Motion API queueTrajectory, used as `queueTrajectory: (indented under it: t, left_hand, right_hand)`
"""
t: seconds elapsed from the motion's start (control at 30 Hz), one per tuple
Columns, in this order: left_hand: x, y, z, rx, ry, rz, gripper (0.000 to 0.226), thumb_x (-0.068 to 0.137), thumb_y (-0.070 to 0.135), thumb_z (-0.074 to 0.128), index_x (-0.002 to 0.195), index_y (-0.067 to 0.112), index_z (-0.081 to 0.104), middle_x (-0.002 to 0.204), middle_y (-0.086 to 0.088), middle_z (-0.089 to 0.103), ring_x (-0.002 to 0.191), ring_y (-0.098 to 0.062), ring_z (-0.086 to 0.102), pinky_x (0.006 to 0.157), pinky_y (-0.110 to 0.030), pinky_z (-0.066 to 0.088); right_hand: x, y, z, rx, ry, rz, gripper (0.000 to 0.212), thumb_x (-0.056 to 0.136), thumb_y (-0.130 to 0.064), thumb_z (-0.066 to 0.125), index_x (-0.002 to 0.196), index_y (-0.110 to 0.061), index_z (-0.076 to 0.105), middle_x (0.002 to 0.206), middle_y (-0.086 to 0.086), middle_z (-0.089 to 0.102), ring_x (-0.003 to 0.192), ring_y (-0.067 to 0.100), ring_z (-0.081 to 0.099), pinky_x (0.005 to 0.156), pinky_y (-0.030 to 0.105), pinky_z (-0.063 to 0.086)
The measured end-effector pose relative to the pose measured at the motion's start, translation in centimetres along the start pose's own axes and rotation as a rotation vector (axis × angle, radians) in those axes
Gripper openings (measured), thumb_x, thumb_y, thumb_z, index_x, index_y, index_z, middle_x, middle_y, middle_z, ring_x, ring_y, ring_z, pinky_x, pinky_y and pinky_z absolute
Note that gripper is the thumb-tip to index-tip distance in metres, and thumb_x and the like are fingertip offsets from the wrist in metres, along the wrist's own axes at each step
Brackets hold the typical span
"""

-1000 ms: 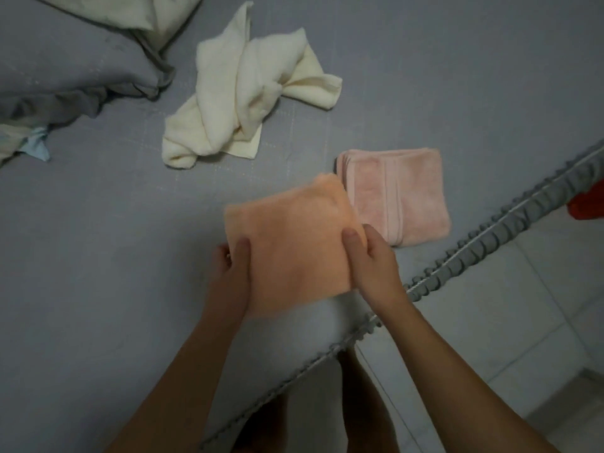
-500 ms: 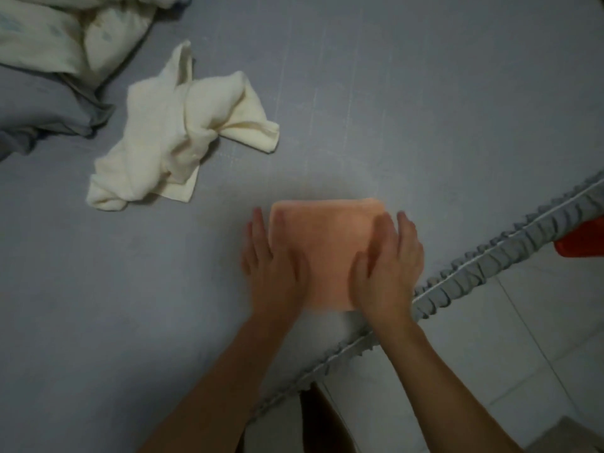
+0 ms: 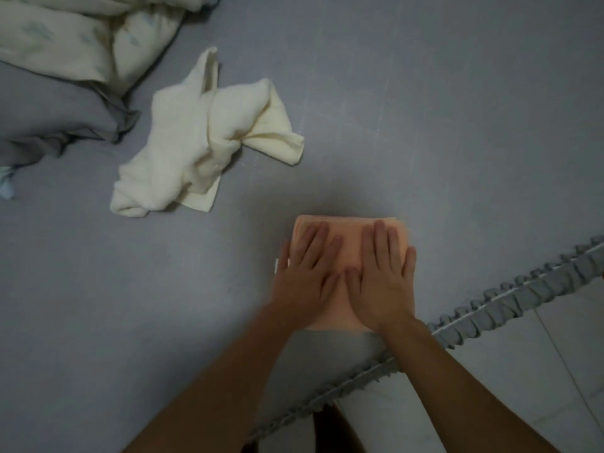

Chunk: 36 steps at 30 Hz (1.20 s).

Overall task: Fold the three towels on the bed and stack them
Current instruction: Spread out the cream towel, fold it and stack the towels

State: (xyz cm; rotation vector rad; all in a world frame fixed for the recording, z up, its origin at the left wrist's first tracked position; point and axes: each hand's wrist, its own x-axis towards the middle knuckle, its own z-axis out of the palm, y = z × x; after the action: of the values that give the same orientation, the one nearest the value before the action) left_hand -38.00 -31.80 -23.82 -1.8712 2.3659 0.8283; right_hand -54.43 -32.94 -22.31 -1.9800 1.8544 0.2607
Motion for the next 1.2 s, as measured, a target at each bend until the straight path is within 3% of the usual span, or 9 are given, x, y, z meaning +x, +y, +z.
queueTrajectory:
  t: [0.1,0.23,0.33,0.53,0.63,0.7,0.8,0.97,1.2]
  left_hand:
    - [0.4,-4.0,-4.3,-0.040,0.150,-0.067,0.060,0.094,0.037,0.046,0.151,0.021,0.034,0.164,-0.010,0.015,0.152,-0.029,0.013,0.117,-0.056,0.017]
    - [4.4,-12.7,-12.5,0.004,0.480,-0.481,0.084,0.084,0.044,0.061,0.154,0.020,0.022,0.164,-0.015,0.010,0.150,-0.034,0.013,0.116,-0.052,0.017]
    - [7.3,-19.5,-16.5,-0.189,0.387,-0.663,0.100,0.080,0.054,0.067,0.155,0.014,0.014,0.158,-0.019,0.027,0.143,-0.036,0.031,0.115,-0.050,0.024]
    - [0.6,-19.8,-13.7,-0.361,0.243,-0.544,0.056,0.084,0.042,0.067,0.126,0.011,0.049,0.122,-0.017,0.059,0.114,-0.034,0.057,0.093,-0.044,0.043]
    - [-6.7,-16.9,-10.4,-0.519,0.240,-0.535,0.062,0.077,0.044,0.074,0.126,0.016,0.048,0.118,-0.012,0.063,0.109,-0.031,0.061,0.090,-0.039,0.043]
    - [-11.5,-15.6,-8.1,-0.719,0.113,-0.598,0.073,0.067,0.055,0.077,0.124,0.024,0.041,0.112,-0.003,0.065,0.102,-0.026,0.065,0.087,-0.037,0.049]
    - [-15.9,-15.6,-6.1,-1.037,-0.032,-0.793,0.090,0.060,0.074,0.067,0.132,0.033,0.032,0.119,-0.008,0.065,0.106,-0.030,0.066,0.090,-0.048,0.054]
    - [-15.9,-17.8,-6.1,-1.074,0.123,-0.938,0.112,0.059,0.075,0.065,0.147,0.018,0.025,0.141,-0.006,0.053,0.127,-0.025,0.053,0.110,-0.044,0.039]
    - [-17.8,-22.2,-8.8,-0.678,0.347,-0.915,0.031,0.095,0.027,0.057,0.111,0.000,0.059,0.105,-0.019,0.063,0.098,-0.032,0.060,0.078,-0.036,0.042]
  right_hand:
    - [0.2,-2.5,-2.8,0.068,0.032,0.037,0.076,0.090,-0.033,0.046,0.155,-0.009,0.014,0.164,0.013,0.006,0.151,0.028,0.000,0.118,0.052,-0.008]
    - [0.8,-7.8,-5.3,0.252,0.141,-0.040,0.067,0.092,-0.023,0.050,0.153,-0.013,0.023,0.163,0.010,0.014,0.151,0.026,0.001,0.118,0.044,-0.011]
    - [1.3,-12.0,-5.5,0.399,0.149,-0.111,0.064,0.094,-0.018,0.050,0.152,-0.011,0.025,0.161,0.009,0.021,0.151,0.025,0.010,0.121,0.044,-0.004]
    - [-0.3,-19.5,-3.7,1.017,-0.059,0.157,0.055,0.097,-0.026,0.055,0.148,-0.017,0.036,0.144,-0.001,0.050,0.131,0.011,0.047,0.112,0.032,0.036]
    - [-0.6,-21.8,-2.5,1.300,-0.206,0.330,0.038,0.094,-0.033,0.060,0.128,-0.023,0.048,0.106,-0.026,0.067,0.094,-0.015,0.062,0.082,0.007,0.048]
    - [-1.1,-22.7,-1.2,1.295,-0.286,0.344,0.033,0.087,-0.036,0.068,0.114,-0.027,0.053,0.106,-0.016,0.070,0.083,-0.012,0.066,0.066,0.006,0.049]
    - [-2.8,-23.4,1.0,1.100,-0.321,0.310,0.052,0.079,-0.033,0.077,0.122,-0.024,0.050,0.116,-0.007,0.065,0.094,0.002,0.065,0.078,0.019,0.052]
    - [-5.2,-23.9,2.7,0.776,-0.302,0.212,0.025,0.091,-0.021,0.056,0.116,-0.023,0.058,0.115,0.000,0.065,0.103,0.018,0.061,0.085,0.027,0.042]
    - [-8.4,-21.6,1.6,1.102,-0.224,0.419,0.020,0.088,-0.013,0.059,0.078,-0.028,0.067,0.075,-0.020,0.074,0.076,0.001,0.068,0.070,0.026,0.053]
